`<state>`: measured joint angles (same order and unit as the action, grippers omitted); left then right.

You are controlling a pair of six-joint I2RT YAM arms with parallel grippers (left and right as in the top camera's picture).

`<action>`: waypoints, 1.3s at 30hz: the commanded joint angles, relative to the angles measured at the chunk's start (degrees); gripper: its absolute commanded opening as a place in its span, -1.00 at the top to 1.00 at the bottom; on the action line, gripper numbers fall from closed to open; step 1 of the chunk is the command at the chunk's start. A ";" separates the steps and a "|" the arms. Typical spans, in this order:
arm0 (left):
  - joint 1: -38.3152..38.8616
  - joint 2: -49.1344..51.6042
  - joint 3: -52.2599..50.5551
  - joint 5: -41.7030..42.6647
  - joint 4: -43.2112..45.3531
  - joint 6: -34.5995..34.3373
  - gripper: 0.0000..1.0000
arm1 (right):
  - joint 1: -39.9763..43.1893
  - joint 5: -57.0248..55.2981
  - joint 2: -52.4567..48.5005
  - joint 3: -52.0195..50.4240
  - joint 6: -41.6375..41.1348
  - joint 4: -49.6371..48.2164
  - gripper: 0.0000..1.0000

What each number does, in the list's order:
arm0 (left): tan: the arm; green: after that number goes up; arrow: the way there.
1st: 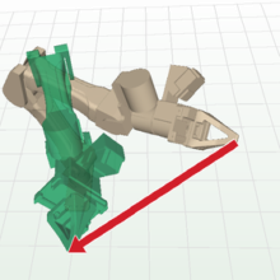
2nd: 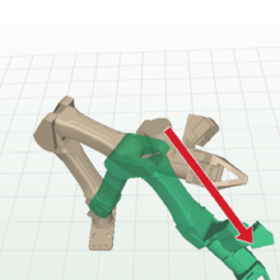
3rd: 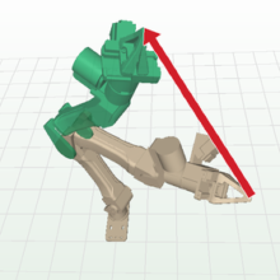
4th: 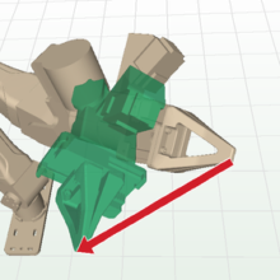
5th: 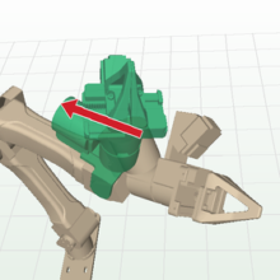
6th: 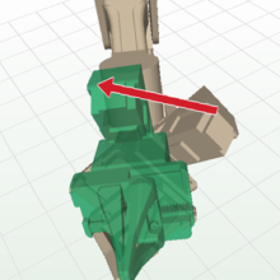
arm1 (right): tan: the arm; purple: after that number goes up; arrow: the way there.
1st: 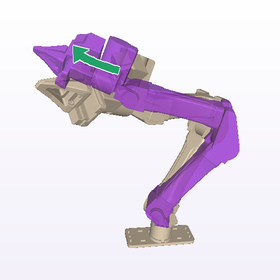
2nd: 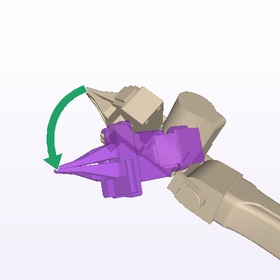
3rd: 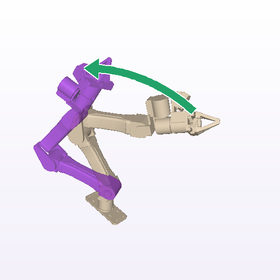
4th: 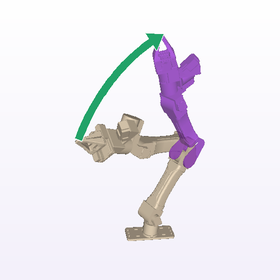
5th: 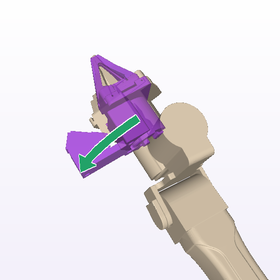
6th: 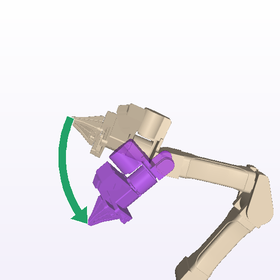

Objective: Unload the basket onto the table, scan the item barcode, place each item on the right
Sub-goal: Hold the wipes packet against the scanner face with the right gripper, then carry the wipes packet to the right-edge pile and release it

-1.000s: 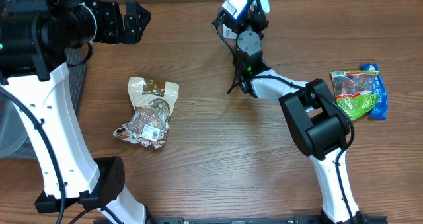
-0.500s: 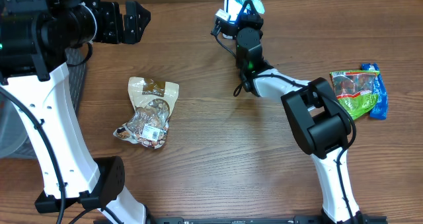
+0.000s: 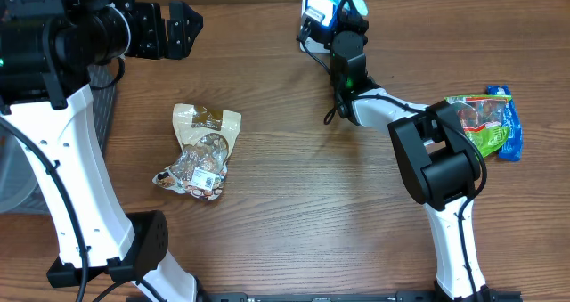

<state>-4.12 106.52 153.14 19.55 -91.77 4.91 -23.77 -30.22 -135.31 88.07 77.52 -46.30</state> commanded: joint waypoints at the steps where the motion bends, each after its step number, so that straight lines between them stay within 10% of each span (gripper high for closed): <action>1: 0.17 0.35 0.35 0.83 0.07 1.09 -0.99 | -0.46 0.33 0.66 0.92 -0.72 -3.17 0.92; 12: 0.17 0.35 0.35 0.83 0.07 1.09 -0.99 | -3.89 -6.82 2.34 0.76 2.64 -2.67 0.92; 30: 0.17 0.35 0.35 0.83 0.07 1.09 -1.00 | -11.52 10.62 37.22 0.59 -56.30 53.44 0.92; 39: 0.17 0.35 0.35 0.83 0.07 1.09 -1.00 | -1.25 8.92 48.39 0.59 -90.86 73.92 0.92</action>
<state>-4.12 106.52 153.14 19.53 -91.77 4.91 -30.70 -21.23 -88.07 88.14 4.95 23.53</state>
